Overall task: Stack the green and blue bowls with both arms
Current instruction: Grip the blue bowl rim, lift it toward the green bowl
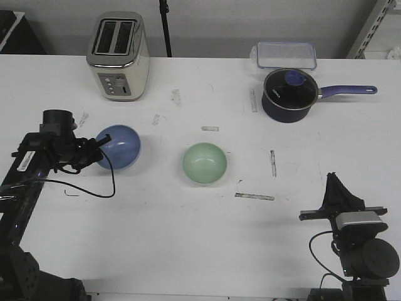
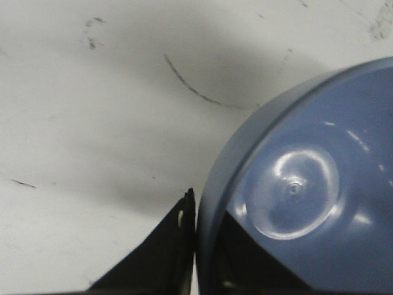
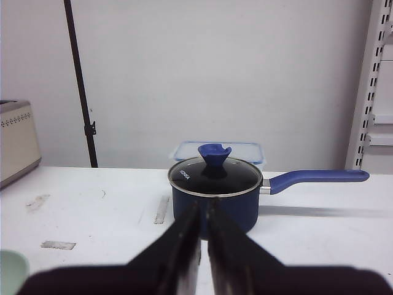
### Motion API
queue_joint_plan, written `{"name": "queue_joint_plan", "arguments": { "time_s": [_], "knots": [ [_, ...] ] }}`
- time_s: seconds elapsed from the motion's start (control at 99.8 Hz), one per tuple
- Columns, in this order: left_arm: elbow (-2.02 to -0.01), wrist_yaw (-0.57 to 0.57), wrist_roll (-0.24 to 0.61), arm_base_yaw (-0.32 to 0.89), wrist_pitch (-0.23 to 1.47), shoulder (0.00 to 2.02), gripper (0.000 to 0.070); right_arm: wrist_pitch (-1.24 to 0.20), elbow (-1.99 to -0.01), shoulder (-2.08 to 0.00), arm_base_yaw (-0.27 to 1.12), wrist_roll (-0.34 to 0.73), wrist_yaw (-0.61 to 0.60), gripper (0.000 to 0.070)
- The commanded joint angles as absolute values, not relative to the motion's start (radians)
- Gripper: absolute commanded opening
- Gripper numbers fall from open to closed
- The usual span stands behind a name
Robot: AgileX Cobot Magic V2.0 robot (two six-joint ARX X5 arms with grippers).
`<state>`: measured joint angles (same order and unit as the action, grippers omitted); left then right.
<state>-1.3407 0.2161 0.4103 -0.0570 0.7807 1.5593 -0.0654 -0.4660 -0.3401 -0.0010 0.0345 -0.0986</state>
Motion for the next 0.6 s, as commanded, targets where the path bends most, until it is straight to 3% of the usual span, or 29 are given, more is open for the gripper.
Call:
{"name": "queue_joint_plan", "arguments": {
  "time_s": [0.0,0.281,0.591],
  "knots": [
    [-1.395,0.218,0.439,-0.012,0.782,1.573,0.0001,-0.052,-0.469,-0.339,-0.001,0.049,-0.097,0.0010],
    [-1.537,0.198,0.502,0.191,0.773,1.576,0.0001,-0.052,-0.469,-0.339,-0.001,0.049,-0.097,0.0010],
    [-1.550,0.174,0.565,0.373,0.723,1.607,0.0001,-0.052,-0.469,-0.339,-0.001,0.049,-0.097,0.0010]
  ]
}}
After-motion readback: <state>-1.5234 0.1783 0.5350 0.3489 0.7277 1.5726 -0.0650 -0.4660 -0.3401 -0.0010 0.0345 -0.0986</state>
